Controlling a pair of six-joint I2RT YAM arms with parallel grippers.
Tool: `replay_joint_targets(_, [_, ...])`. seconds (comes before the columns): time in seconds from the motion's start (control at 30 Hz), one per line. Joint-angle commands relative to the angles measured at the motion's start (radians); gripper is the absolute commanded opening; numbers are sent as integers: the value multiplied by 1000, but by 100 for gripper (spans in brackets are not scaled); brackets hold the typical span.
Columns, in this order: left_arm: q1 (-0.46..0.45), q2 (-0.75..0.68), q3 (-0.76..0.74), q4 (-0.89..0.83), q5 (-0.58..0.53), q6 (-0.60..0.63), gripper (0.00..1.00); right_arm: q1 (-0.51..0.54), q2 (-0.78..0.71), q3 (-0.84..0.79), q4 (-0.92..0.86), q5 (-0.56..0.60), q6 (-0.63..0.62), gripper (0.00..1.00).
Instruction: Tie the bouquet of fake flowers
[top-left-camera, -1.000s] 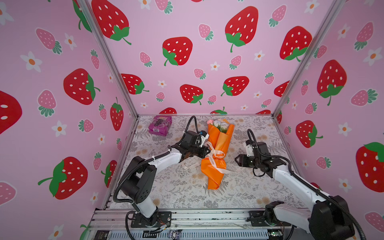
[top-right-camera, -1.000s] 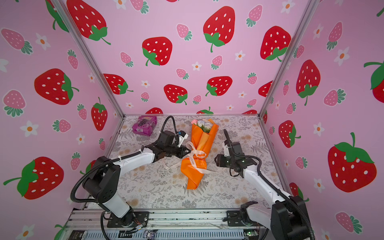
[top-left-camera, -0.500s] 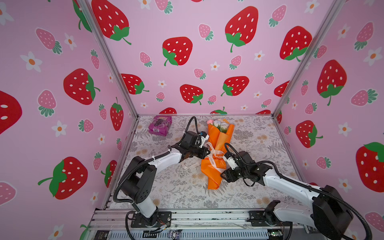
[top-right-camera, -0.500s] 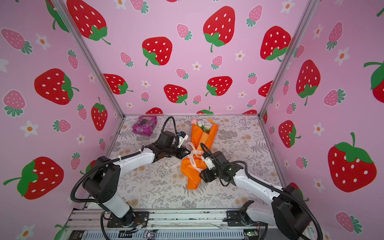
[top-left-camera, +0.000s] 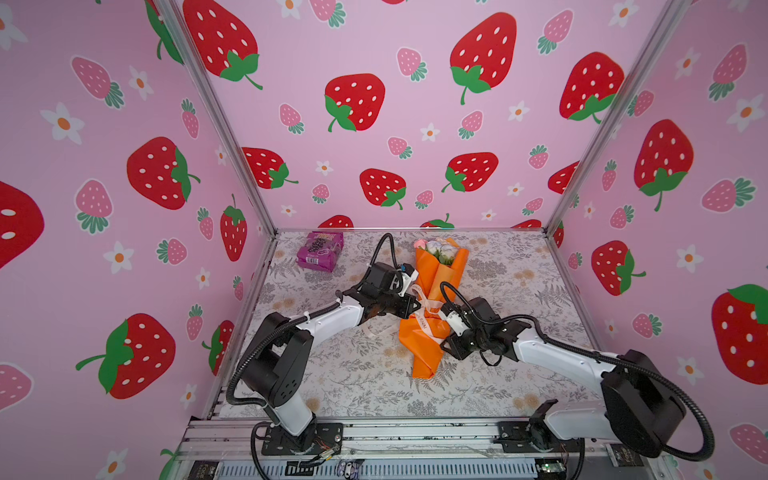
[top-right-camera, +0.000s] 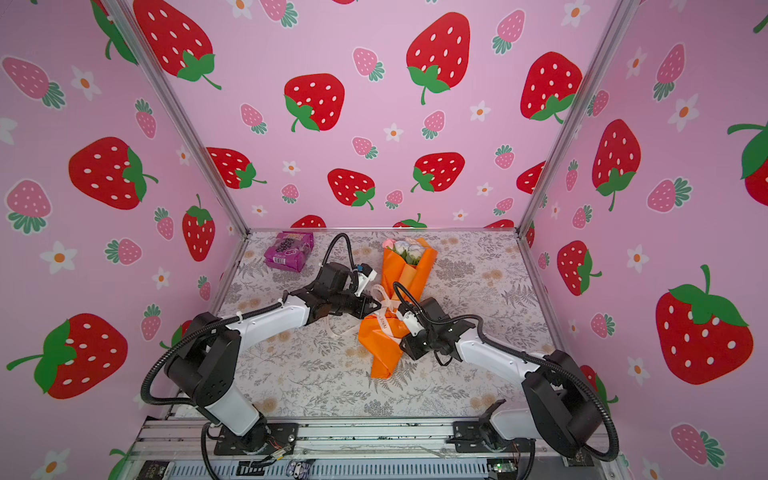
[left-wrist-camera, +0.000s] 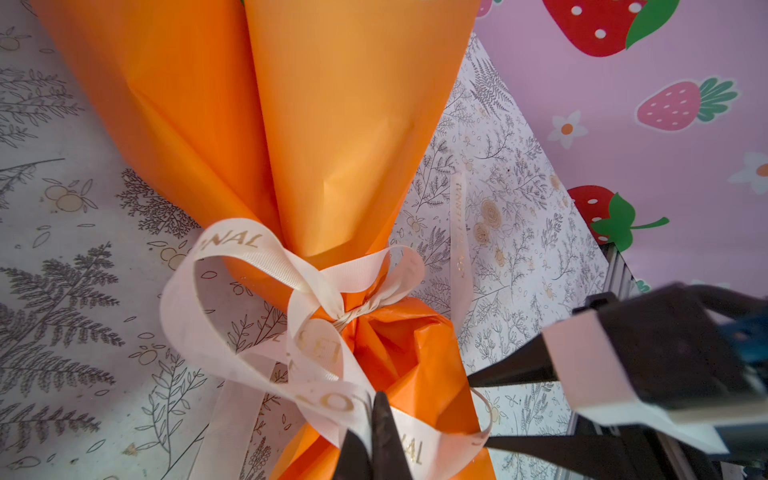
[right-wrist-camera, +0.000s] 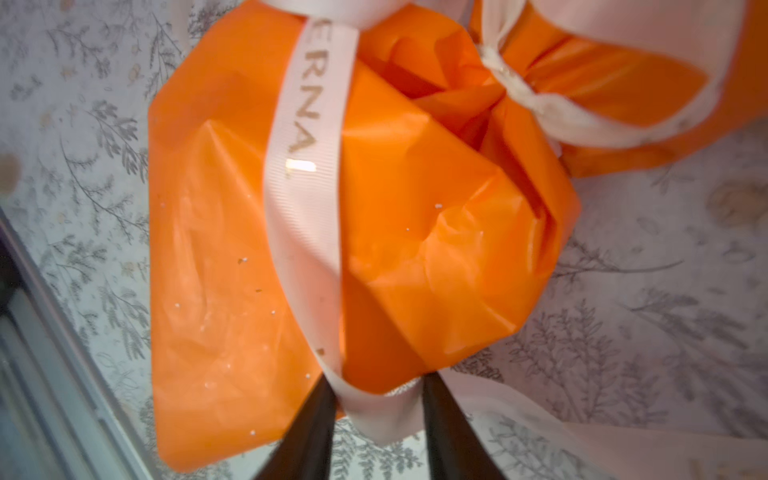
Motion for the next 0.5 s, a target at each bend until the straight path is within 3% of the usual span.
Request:
replay_joint_targets(0.0, [6,-4,2,-3,5,9,1,-9,-44,22,-33,8,-10,17])
replay_joint_targets(0.07, [7,-2,3,-1,7,8,1,-10,-51,29,-53,8,-15,10])
replay_joint_targets(0.23, [7,-5,2,-3,0,6,1,-11,-49,64,-69,40,13,8])
replay_joint_targets(0.47, [23,-34,-62,2,-51,-12,5,-46,24,135,-6,76,217,7])
